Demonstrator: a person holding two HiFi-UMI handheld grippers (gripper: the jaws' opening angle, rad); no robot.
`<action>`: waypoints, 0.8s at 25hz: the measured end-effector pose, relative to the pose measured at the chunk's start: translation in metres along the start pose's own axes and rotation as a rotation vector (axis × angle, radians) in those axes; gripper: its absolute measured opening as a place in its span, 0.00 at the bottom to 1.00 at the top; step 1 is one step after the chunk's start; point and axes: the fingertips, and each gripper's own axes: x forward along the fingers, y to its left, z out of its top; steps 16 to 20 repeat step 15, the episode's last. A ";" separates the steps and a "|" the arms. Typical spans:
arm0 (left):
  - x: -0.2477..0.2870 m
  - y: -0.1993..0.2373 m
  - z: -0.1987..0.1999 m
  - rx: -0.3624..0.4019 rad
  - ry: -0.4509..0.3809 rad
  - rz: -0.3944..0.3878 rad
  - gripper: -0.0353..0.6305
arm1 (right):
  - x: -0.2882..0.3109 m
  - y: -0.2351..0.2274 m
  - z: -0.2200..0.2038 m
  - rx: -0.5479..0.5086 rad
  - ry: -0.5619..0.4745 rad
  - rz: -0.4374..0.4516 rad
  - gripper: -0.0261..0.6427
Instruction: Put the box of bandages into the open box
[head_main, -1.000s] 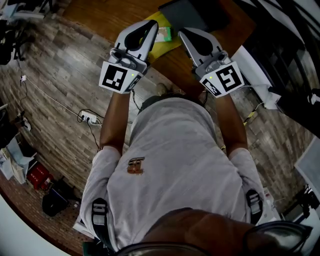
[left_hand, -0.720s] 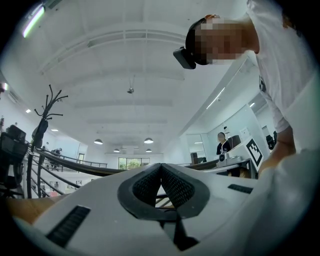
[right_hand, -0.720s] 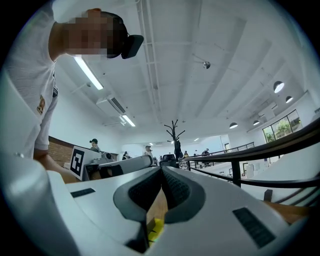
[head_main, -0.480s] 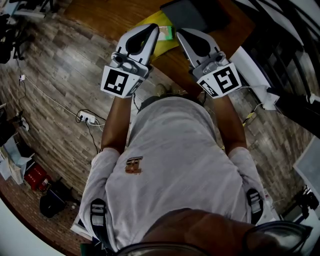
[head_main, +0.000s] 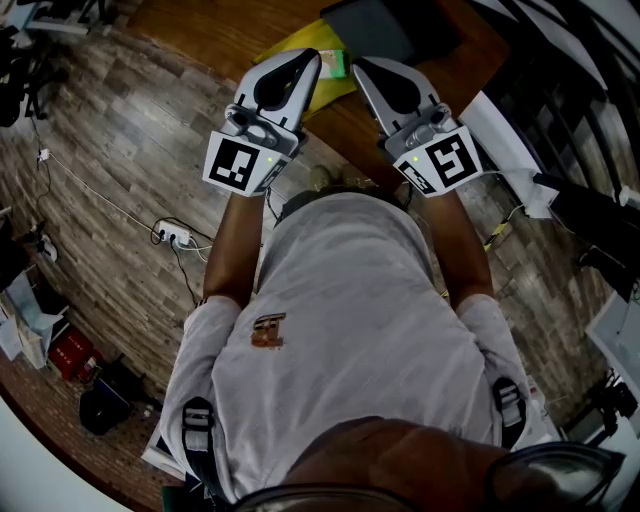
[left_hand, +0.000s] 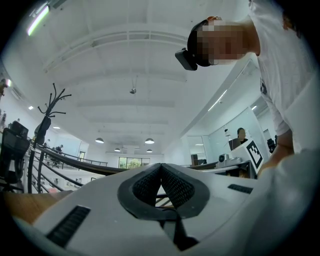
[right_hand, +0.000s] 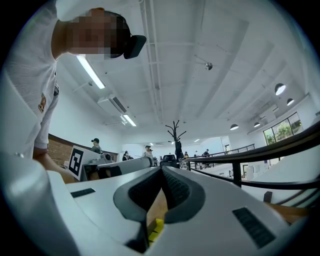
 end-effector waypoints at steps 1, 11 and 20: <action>0.000 -0.001 -0.001 -0.001 0.002 -0.001 0.08 | -0.001 0.000 0.000 0.001 0.000 0.000 0.09; 0.002 -0.012 -0.004 0.001 0.012 -0.014 0.08 | -0.012 -0.002 -0.002 0.004 0.003 -0.008 0.09; 0.001 -0.015 0.002 0.003 -0.008 -0.024 0.08 | -0.013 0.000 -0.001 0.003 0.000 -0.006 0.09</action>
